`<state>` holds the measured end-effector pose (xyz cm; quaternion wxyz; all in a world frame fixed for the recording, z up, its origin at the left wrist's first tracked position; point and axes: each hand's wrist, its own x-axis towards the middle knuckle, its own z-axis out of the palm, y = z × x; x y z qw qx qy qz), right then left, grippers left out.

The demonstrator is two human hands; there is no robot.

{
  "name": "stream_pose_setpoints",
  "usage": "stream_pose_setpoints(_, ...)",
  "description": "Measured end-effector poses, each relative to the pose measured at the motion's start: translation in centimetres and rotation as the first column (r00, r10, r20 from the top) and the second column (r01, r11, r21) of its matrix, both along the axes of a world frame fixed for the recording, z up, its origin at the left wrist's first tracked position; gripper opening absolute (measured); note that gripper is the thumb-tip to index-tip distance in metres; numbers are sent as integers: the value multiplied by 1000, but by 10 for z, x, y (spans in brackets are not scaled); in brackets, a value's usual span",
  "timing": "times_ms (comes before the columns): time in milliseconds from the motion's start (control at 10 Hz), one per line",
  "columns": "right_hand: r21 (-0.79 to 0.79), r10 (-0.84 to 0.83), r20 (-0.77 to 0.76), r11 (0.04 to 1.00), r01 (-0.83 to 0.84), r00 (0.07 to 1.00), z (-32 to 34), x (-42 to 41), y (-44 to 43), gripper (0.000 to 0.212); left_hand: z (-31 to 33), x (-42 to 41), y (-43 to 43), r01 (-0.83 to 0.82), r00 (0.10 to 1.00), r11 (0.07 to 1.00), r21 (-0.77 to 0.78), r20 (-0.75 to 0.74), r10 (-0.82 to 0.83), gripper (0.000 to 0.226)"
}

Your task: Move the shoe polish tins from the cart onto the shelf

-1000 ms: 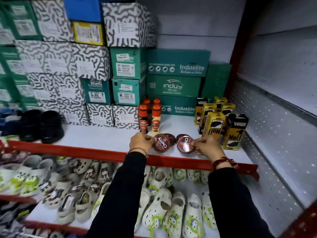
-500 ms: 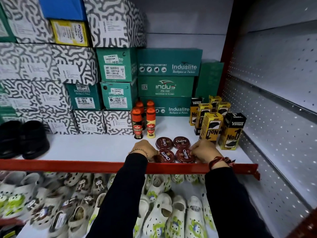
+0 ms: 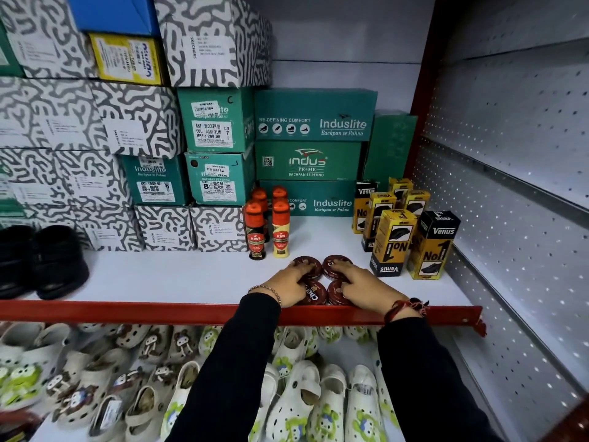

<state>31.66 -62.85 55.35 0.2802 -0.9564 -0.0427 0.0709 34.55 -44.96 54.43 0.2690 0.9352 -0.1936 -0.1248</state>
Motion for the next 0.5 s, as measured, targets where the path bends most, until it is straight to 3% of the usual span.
stream_pose_setpoints(200,-57,43,-37,997,-45,998,0,-5,-4,68,-8,-6,1,3,999,1000,-17,51,-2,64)
stream_pose_setpoints(500,15,23,5,1000,-23,1000,4,-4,-3,68,-4,-7,0,-29,997,997,-73,65,33,61)
